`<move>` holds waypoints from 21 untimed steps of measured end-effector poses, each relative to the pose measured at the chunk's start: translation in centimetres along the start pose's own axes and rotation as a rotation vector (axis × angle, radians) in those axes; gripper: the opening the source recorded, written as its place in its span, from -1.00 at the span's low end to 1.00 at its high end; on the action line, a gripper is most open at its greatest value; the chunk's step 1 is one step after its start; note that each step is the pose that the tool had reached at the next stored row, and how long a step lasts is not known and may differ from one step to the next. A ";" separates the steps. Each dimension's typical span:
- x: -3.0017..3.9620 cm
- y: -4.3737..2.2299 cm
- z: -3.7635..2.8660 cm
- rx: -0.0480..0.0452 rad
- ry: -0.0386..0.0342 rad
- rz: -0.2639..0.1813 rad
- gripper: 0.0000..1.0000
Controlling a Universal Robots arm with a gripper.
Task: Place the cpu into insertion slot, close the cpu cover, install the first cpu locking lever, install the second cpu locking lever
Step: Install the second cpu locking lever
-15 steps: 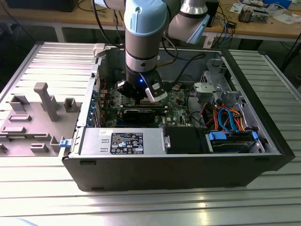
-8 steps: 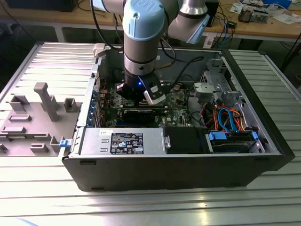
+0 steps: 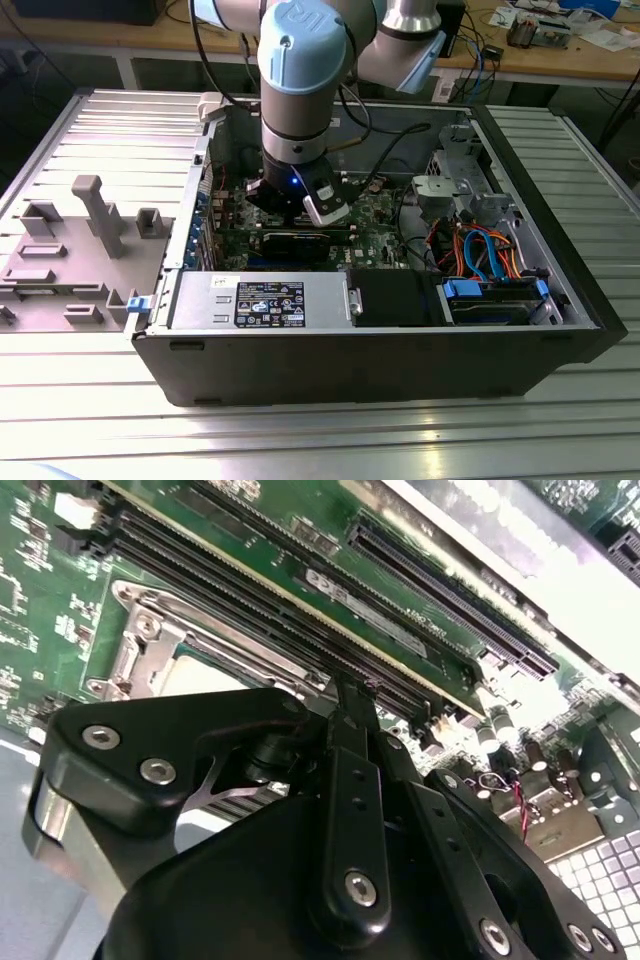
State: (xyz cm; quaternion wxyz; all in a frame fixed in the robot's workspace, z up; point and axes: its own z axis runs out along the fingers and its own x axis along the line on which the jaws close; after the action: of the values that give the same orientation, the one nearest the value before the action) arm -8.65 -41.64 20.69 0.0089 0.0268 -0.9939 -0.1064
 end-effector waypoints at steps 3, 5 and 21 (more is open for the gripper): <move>0.11 0.14 0.13 -0.0013 -0.0003 0.001 -0.79; 0.11 0.20 0.24 -0.0012 -0.0002 0.001 -0.79; 0.14 0.15 0.64 -0.0359 -0.0019 0.000 -0.79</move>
State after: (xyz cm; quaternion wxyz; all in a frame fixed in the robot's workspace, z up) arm -8.82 -41.37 20.10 0.0085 0.0264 -0.9919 -0.1243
